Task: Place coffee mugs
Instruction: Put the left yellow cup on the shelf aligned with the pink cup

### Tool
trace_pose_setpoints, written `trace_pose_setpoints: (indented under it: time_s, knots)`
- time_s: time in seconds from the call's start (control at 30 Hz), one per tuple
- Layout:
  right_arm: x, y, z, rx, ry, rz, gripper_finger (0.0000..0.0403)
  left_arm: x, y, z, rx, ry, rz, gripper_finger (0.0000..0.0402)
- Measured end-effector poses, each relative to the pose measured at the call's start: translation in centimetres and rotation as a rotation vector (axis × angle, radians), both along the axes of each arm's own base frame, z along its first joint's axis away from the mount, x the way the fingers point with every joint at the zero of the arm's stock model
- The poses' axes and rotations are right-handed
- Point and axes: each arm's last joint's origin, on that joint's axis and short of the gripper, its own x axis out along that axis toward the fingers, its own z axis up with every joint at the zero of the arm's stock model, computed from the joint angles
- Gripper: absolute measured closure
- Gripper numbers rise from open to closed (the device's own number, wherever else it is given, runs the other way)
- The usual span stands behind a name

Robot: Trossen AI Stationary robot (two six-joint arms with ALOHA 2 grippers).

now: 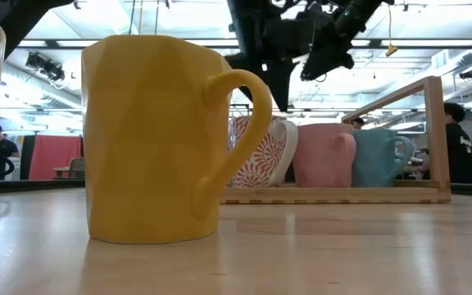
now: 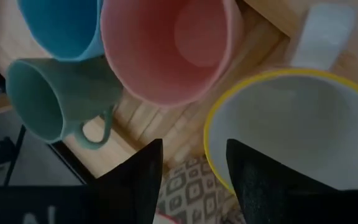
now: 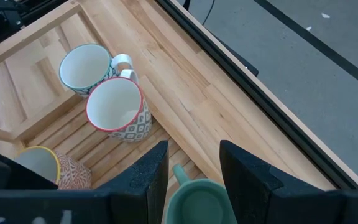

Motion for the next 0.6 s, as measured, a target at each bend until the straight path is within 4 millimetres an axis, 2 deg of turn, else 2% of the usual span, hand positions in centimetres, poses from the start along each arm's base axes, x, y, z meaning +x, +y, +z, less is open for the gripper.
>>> trace_pose_setpoints:
  time_s: [0.33, 0.6]
  knots:
    - [0.0, 0.0, 0.0, 0.002, 0.0, -0.002, 0.0253, -1.2, -0.3, 3.0, -0.026, -0.08, 0.028, 0.0217]
    - [0.0, 0.0, 0.0, 0.002, -0.001, -0.002, 0.0253, -3.1, -0.8, 5.8, -0.064, -0.125, 0.096, 0.0217]
